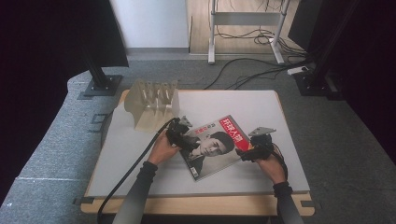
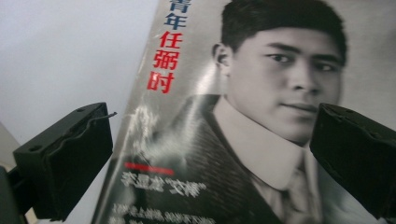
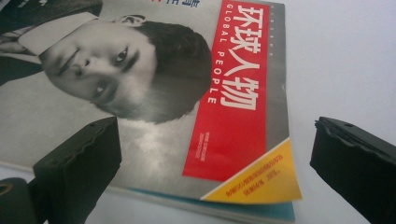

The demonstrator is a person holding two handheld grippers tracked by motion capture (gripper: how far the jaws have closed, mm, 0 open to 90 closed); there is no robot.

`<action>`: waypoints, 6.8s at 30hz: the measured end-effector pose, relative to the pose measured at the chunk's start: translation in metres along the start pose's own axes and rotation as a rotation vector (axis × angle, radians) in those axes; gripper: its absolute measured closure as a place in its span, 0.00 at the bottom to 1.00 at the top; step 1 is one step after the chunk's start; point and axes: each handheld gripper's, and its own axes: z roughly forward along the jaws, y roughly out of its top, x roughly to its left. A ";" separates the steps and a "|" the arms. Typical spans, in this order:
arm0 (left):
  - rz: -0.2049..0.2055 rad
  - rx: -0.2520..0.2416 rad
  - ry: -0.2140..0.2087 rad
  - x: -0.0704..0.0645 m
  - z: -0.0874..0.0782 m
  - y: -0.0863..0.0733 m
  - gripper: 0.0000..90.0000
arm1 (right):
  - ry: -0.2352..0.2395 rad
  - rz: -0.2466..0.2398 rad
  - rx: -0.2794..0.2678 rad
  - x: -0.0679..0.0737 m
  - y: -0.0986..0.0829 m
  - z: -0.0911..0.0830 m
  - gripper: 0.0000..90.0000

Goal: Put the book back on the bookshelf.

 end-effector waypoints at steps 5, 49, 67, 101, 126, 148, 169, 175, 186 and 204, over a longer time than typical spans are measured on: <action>-0.018 0.016 0.009 0.009 0.016 -0.004 0.00 | 0.005 0.003 0.019 -0.003 -0.001 0.013 0.02; -0.047 -0.004 -0.013 -0.006 0.021 -0.031 0.00 | 0.050 0.031 0.016 -0.003 -0.019 0.031 0.02; -0.052 -0.007 -0.013 -0.043 -0.014 -0.073 0.00 | 0.040 -0.046 0.030 0.020 -0.024 0.017 0.00; -0.153 0.036 0.137 0.011 -0.037 -0.097 0.00 | -0.035 -0.026 0.083 0.007 -0.015 0.028 0.00; -0.080 -0.025 0.075 -0.049 -0.040 -0.109 0.00 | -0.049 0.009 0.076 -0.003 0.000 0.043 0.02; -0.168 -0.039 0.108 -0.028 -0.030 -0.097 0.00 | 0.065 0.027 0.074 -0.006 0.028 0.050 0.04; -0.159 -0.027 0.127 -0.029 -0.025 -0.093 0.00 | 0.230 0.154 0.046 0.014 0.039 0.077 0.15; -0.161 -0.026 0.127 -0.029 -0.025 -0.093 0.00 | 0.272 0.183 0.062 0.012 0.033 0.067 0.20; -0.168 -0.027 0.125 -0.028 -0.025 -0.092 0.00 | 0.299 0.128 0.063 0.010 0.051 0.075 0.46; -0.162 -0.026 0.129 -0.029 -0.025 -0.093 0.00 | 0.135 -0.114 0.109 0.048 0.079 0.067 0.95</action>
